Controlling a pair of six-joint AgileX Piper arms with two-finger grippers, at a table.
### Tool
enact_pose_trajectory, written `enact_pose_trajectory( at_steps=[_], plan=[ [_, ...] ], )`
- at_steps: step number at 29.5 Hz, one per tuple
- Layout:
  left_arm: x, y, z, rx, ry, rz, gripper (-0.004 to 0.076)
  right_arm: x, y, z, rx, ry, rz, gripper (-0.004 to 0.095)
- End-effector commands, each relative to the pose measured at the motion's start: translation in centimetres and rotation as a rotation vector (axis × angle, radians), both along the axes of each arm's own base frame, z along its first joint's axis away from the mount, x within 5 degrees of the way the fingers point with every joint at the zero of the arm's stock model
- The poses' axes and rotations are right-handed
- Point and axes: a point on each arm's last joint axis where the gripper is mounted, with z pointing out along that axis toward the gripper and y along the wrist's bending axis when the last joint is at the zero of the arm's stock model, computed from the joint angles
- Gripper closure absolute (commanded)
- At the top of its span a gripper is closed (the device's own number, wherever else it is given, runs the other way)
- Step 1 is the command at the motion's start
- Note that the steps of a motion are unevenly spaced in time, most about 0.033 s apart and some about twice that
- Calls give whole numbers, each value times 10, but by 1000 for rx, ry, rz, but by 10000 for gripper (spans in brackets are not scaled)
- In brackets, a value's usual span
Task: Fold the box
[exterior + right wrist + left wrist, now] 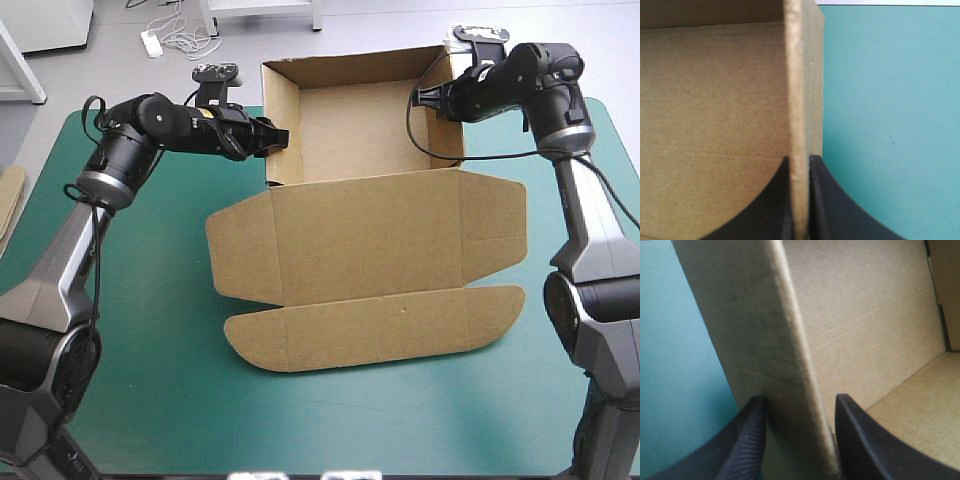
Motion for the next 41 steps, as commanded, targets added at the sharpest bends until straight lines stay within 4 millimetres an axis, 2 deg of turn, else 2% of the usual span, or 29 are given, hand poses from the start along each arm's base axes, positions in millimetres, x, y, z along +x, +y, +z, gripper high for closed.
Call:
enact_pose_trajectory(
  at_steps=[1,7,11,16,20,23,30,38,41],
  plan=[
    [-10,1,34,-64,-102,52,405,-19,7,39,112,-119,14,915],
    [-12,0,50,8,-145,85,433,-16,21,23,37,-56,23,909],
    [-10,-5,47,102,-66,31,445,-14,36,9,0,-4,42,909],
    [2,1,33,255,25,54,507,-15,47,5,-60,-7,48,909],
    [11,3,16,334,104,72,535,-17,43,2,-109,23,36,909],
    [15,-2,7,338,127,72,558,-16,41,2,-120,22,23,909],
    [26,-15,-17,432,148,61,734,-10,44,-9,-124,48,24,909],
    [37,-19,-39,441,199,70,732,1,47,-28,-137,90,26,909],
    [42,-22,-52,441,234,59,732,6,49,-37,-137,110,29,909]
  ],
)
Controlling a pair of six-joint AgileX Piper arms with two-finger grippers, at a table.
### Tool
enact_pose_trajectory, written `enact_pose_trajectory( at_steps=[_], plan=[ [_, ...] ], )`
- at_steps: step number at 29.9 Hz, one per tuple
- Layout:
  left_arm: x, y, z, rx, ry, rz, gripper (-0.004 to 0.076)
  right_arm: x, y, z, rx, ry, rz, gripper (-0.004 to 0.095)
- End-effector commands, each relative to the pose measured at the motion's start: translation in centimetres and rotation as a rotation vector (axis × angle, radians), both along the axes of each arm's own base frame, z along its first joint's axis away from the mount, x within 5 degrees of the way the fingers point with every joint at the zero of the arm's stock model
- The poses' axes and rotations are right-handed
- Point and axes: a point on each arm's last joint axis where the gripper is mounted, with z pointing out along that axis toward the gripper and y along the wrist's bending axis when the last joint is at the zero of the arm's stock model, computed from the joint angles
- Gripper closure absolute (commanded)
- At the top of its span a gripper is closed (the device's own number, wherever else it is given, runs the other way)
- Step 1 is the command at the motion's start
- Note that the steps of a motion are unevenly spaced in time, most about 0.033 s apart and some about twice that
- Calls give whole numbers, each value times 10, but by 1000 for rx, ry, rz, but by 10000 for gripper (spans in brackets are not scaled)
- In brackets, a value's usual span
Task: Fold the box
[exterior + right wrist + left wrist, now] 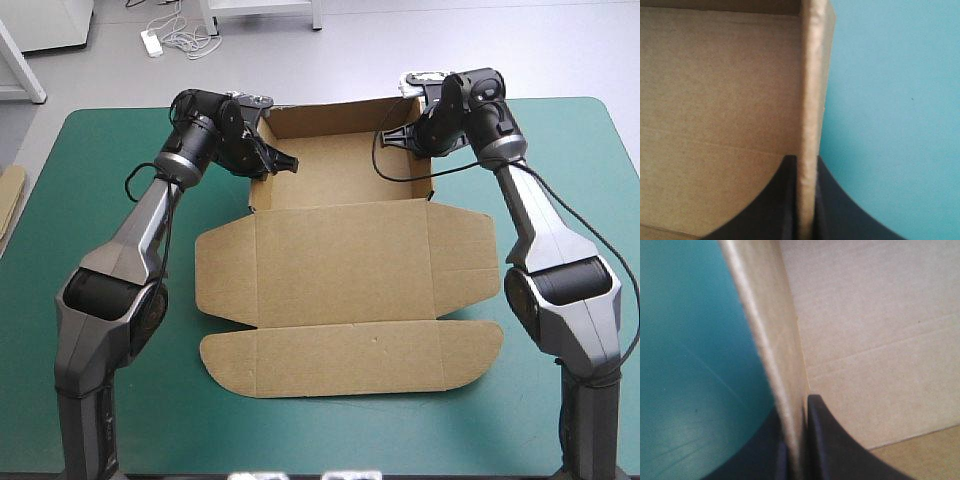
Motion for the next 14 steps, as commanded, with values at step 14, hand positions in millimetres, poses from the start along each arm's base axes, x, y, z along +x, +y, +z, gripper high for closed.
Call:
enact_pose_trajectory(
  at_steps=[14],
  plan=[
    [-1,-8,-10,-5,70,-41,733,-10,0,-35,-31,139,38,909]
  ],
)
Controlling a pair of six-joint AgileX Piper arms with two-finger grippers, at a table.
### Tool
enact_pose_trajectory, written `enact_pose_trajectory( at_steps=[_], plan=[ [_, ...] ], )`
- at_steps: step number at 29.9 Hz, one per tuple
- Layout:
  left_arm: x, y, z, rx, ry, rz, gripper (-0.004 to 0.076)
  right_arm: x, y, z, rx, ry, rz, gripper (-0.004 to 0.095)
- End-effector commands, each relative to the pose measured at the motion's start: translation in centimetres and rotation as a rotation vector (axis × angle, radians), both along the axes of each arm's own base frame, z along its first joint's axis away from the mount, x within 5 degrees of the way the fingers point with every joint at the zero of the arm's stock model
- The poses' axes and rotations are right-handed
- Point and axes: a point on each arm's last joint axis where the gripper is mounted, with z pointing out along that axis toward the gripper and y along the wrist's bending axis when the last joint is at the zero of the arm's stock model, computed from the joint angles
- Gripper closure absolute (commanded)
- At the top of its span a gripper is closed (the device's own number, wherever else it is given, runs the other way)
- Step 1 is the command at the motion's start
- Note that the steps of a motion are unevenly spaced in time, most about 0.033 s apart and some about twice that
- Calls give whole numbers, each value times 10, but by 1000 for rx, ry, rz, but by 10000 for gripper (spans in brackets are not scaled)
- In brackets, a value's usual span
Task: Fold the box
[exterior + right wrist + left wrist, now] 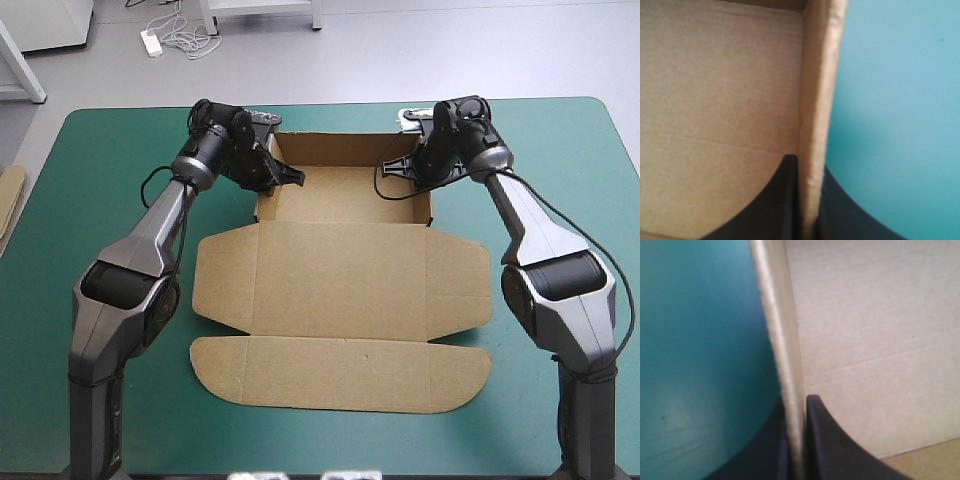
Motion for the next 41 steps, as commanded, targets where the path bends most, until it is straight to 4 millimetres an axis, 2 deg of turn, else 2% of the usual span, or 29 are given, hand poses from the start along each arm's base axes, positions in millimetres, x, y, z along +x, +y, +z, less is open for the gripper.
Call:
enact_pose_trajectory(
  at_steps=[1,7,12,14,16,19,21,22,24,28,31,37,41],
  plan=[
    [-12,-1,28,-10,-20,-38,732,-14,0,28,16,-27,51,909],
    [-11,-5,20,-38,10,-40,732,-14,1,27,31,-19,54,909],
    [-12,-2,25,-22,-8,-37,732,-16,1,30,33,-27,65,902],
    [-13,0,29,-1,-25,-39,731,-16,0,31,27,-29,64,854],
    [-13,0,32,-1,-33,-44,702,-16,-1,32,18,-36,59,745],
    [-14,1,33,-1,-36,-44,549,-17,-1,33,21,-37,48,559],
    [-14,1,33,-1,-36,-44,382,-18,-1,37,26,-44,38,463],
    [-14,1,33,-1,-36,-44,303,-18,-2,39,25,-51,35,441],
    [-14,1,34,-2,-38,-44,212,-19,-3,42,17,-61,33,436],
    [-17,1,41,-10,-52,-46,209,-23,-6,53,6,-89,25,436],
    [-22,3,53,-20,-78,-44,209,-28,-10,66,-2,-121,17,435],
    [-38,9,88,-46,-157,-46,209,-44,-14,96,17,-182,14,435],
    [-54,15,116,-62,-212,-49,209,-64,-20,128,34,-257,16,436]
  ],
)
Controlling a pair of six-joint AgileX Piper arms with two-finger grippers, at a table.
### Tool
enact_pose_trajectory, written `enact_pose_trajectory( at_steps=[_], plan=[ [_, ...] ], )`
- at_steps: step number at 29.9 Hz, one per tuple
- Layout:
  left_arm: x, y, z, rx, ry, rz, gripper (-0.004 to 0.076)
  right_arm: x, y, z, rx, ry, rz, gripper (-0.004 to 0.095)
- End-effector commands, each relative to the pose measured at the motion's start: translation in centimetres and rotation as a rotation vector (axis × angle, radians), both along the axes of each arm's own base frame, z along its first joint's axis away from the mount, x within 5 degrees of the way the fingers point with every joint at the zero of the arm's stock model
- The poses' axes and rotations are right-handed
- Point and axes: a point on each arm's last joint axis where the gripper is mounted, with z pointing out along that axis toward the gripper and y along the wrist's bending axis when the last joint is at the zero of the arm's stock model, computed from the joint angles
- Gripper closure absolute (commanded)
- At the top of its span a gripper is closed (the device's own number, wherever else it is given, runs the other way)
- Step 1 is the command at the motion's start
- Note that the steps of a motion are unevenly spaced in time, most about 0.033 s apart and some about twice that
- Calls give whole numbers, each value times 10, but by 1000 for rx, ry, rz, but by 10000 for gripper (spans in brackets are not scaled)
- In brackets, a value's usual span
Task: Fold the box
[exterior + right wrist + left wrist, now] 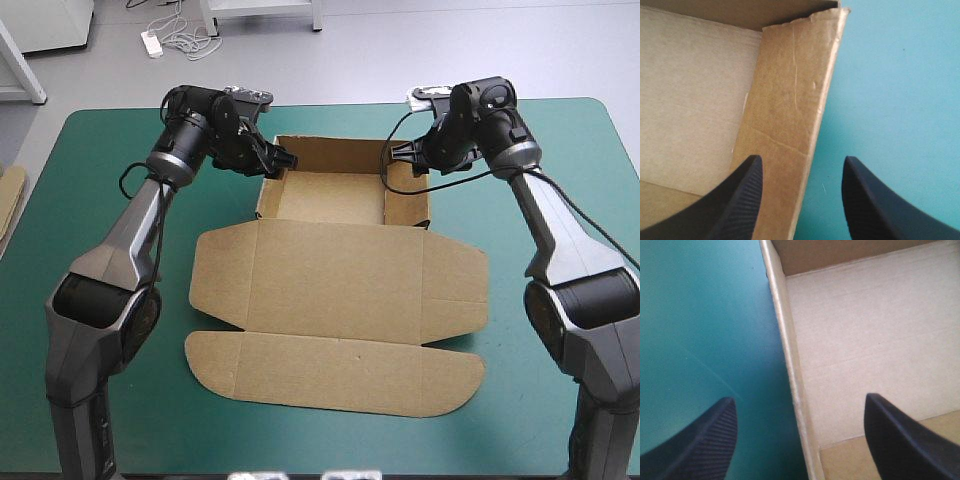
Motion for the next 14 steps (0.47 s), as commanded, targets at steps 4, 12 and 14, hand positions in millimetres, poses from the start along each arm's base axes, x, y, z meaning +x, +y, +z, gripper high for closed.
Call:
enact_pose_trajectory(
  at_steps=[4,12,14],
  plan=[
    [-55,16,91,-61,-170,-29,209,-58,-19,99,21,-247,4,436],
    [-110,44,152,-10,-350,-20,260,-119,-41,144,2,-365,9,436],
    [-129,51,159,-8,-364,-21,260,-133,-46,146,-2,-384,8,436]
  ],
)
